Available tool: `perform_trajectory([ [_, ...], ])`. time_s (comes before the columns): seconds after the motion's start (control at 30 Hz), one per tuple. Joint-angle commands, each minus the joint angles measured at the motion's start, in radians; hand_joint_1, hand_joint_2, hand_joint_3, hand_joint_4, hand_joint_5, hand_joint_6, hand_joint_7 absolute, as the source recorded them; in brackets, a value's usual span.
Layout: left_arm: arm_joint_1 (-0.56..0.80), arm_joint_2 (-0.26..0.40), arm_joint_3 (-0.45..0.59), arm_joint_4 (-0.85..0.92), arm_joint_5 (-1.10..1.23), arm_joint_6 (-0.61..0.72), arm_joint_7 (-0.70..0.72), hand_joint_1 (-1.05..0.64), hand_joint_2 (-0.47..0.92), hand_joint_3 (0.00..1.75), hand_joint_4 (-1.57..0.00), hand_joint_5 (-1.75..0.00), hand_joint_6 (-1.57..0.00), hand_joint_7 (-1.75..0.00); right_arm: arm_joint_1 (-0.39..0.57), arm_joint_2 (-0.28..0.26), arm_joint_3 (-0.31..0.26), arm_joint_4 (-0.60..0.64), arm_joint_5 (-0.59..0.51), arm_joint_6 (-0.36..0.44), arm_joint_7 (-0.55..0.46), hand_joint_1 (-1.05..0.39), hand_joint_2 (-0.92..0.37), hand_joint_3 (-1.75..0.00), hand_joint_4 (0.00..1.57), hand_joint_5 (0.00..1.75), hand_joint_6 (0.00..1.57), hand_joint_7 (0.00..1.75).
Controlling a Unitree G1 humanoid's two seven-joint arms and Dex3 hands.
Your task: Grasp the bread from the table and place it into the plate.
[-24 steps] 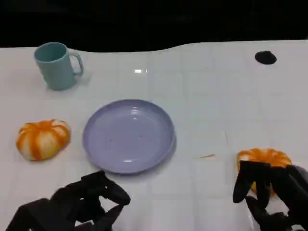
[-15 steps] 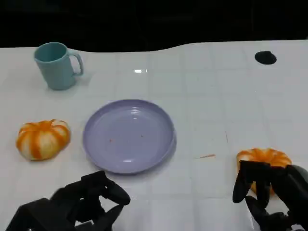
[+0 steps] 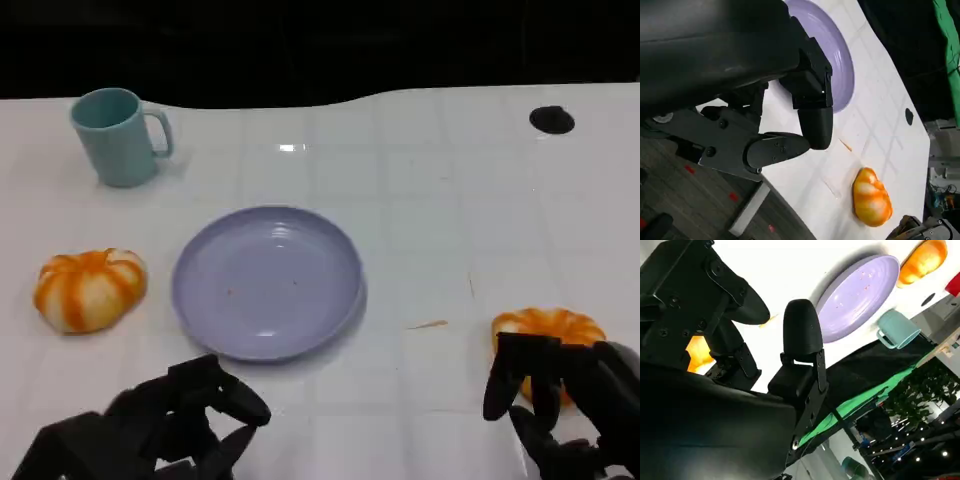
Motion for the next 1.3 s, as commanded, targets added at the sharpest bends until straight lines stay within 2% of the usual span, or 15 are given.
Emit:
perform_trajectory([
  [0.03, 0.000, 0.011, 0.007, 0.008, -0.007, -0.011, -0.010, -0.26, 0.88, 0.52, -0.63, -1.75, -0.62, -1.27, 0.000, -0.004, -0.004, -0.001, -0.002, -0.005, -0.010, 0.01, -0.15, -1.55, 0.94, 1.75, 0.85, 1.40],
  [0.17, 0.000, 0.011, 0.008, 0.013, -0.008, -0.016, -0.010, -0.26, 0.89, 0.52, -0.64, -1.75, -0.62, -1.27, 0.002, -0.004, -0.007, -0.025, -0.011, 0.009, -0.008, 0.01, -0.17, -1.47, 0.91, 1.75, 0.88, 1.24],
  [0.3, 0.000, 0.015, 0.006, 0.010, -0.004, -0.011, -0.010, -0.26, 0.89, 0.52, -0.63, -1.75, -0.62, -1.26, 0.002, -0.003, -0.015, -0.044, -0.040, 0.010, -0.027, -0.03, -0.20, -1.25, 0.88, 1.65, 0.90, 1.04],
  [0.37, 0.000, 0.015, 0.006, 0.008, -0.005, -0.009, -0.011, -0.26, 0.89, 0.52, -0.63, -1.75, -0.62, -1.26, 0.003, -0.005, -0.019, -0.065, -0.065, 0.025, -0.031, -0.08, -0.20, -1.20, 0.85, 1.57, 0.89, 0.98],
  [0.43, 0.000, 0.015, 0.006, 0.009, -0.006, -0.010, -0.012, -0.26, 0.89, 0.52, -0.63, -1.75, -0.62, -1.26, 0.003, -0.012, -0.022, -0.090, -0.098, 0.044, -0.031, -0.15, -0.22, -1.14, 0.85, 1.42, 0.89, 0.89],
  [0.57, 0.000, 0.014, 0.006, 0.007, -0.009, -0.008, -0.013, -0.26, 0.89, 0.51, -0.62, -1.75, -0.62, -1.25, 0.006, -0.031, -0.025, -0.157, -0.178, 0.129, 0.009, -0.22, -0.25, -1.03, 0.80, 1.28, 0.86, 0.80],
  [0.67, -0.002, 0.013, 0.004, 0.007, -0.007, -0.007, -0.011, -0.27, 0.89, 0.51, -0.62, -1.75, -0.62, -1.25, 0.003, -0.062, -0.027, -0.213, -0.250, 0.195, 0.055, -0.27, -0.38, -0.80, 0.69, 1.13, 0.78, 0.62],
  [0.73, -0.003, 0.012, 0.004, 0.008, -0.007, -0.006, -0.010, -0.26, 0.89, 0.51, -0.63, -1.75, -0.63, -1.26, 0.002, -0.079, -0.028, -0.246, -0.286, 0.233, 0.087, -0.31, -0.54, -0.51, 0.63, 0.97, 0.77, 0.40],
  [0.83, -0.003, 0.013, 0.002, 0.005, -0.003, -0.003, -0.008, -0.26, 0.89, 0.50, -0.63, -1.75, -0.63, -1.26, -0.001, -0.111, -0.034, -0.291, -0.321, 0.271, 0.136, -0.34, -0.69, -0.23, 0.54, 0.76, 0.74, 0.19],
  [0.9, -0.003, 0.013, 0.002, 0.008, -0.004, -0.008, -0.009, -0.26, 0.89, 0.51, -0.63, -1.75, -0.63, -1.26, -0.002, -0.129, -0.040, -0.337, -0.344, 0.321, 0.200, -0.37, -0.76, -0.13, 0.46, 0.66, 0.68, 0.10],
  [1.0, -0.004, 0.009, 0.005, 0.007, -0.015, 0.001, -0.012, -0.26, 0.89, 0.51, -0.63, -1.75, -0.63, -1.25, -0.003, -0.152, -0.043, -0.395, -0.383, 0.379, 0.277, -0.42, -0.81, -0.06, 0.36, 0.56, 0.57, 0.02],
  [1.13, -0.006, 0.015, 0.001, 0.014, -0.002, -0.013, -0.011, -0.27, 0.89, 0.51, -0.63, -1.75, -0.63, -1.25, -0.007, -0.174, -0.039, -0.439, -0.422, 0.422, 0.342, -0.47, -0.82, -0.03, 0.23, 0.47, 0.42, 0.00],
  [1.3, -0.012, 0.014, -0.001, 0.021, 0.000, -0.014, -0.011, -0.27, 0.88, 0.52, -0.63, -1.75, -0.63, -1.25, -0.020, -0.188, -0.024, -0.456, -0.486, 0.453, 0.391, -0.52, -0.82, -0.01, 0.14, 0.40, 0.34, 0.00],
])
